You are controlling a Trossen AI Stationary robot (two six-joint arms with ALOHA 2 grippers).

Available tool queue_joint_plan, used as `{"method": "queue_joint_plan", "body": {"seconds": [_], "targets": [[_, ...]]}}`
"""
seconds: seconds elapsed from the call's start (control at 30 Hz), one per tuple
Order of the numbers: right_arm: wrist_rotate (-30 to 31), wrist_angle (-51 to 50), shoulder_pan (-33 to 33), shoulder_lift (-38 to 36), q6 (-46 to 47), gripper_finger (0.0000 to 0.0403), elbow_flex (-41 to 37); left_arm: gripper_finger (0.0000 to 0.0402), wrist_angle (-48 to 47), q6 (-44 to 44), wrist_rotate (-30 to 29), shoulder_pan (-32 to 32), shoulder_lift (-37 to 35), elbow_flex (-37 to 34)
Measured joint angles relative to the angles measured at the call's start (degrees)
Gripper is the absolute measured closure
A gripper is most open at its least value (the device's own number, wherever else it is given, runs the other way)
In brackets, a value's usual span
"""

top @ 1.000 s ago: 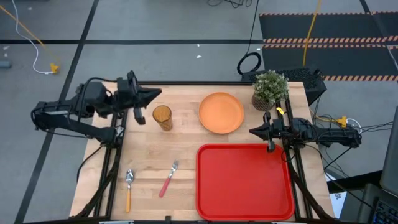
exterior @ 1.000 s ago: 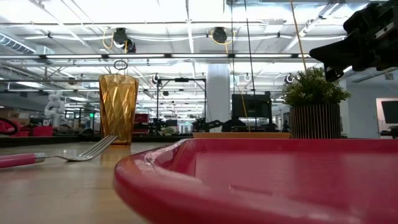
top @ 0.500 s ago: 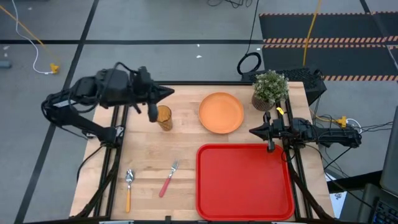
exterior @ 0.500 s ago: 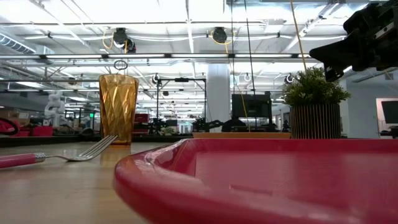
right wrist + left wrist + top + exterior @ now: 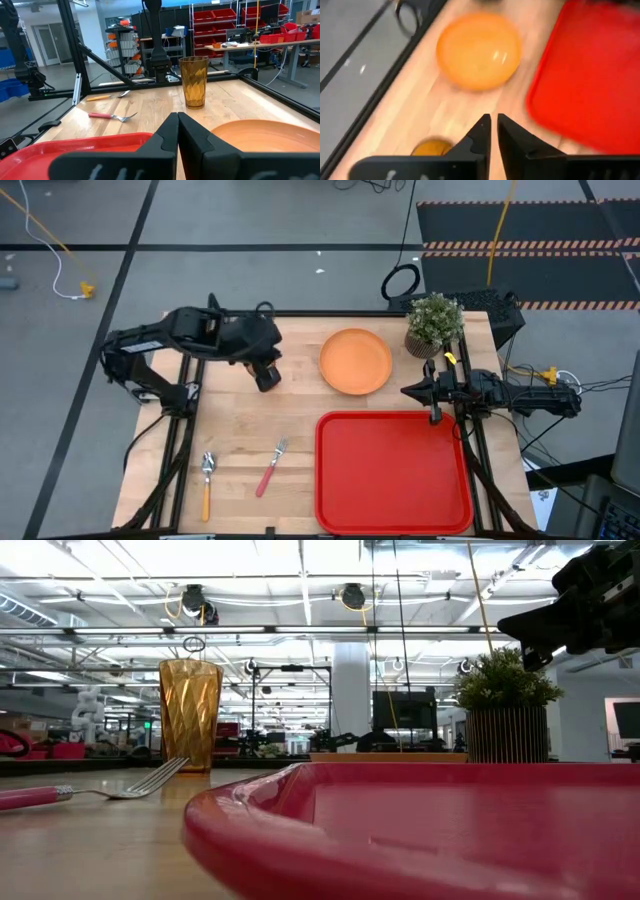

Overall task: Pick and place plate/cup/fork/spoon on tray
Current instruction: Put the orange cup to the top left on the red serving tray

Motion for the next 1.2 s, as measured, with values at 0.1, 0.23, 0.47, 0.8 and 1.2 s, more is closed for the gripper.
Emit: {"method": "queue_joint_plan", "body": {"seconds": [0.1, 0.23, 0.47, 0.8, 1.2], "targets": [[0.00, 0.00, -0.02, -0.01, -0.01, 0.0403, 0.00, 0.0338, -3.65, -1.71, -0.04, 0.18, 1.00, -0.01], [0.00, 0.00, 0.00, 0.00, 0.00, 0.0403, 0.00, 0.0295, -7.12, -3.07, -1.41, 0.04, 1.10, -0.02], [0.00, 0.00, -0.01, 0.00, -0.01, 0.0403, 0.00, 0.0230, -11.76, -1.29, -2.01, 0.02, 1.19, -0.02], [0.02, 0.13, -0.02, 0.00, 9.50, 0.0403, 0.00, 0.0154, -11.70, -2.10, -0.61, 0.44, 1.21, -0.05], [0.00, 0.09, -0.01, 0.00, 10.92, 0.0403, 0.00, 0.0085, -11.70, 9.98, 4.32, 2.58, 1.20, -7.01]]}}
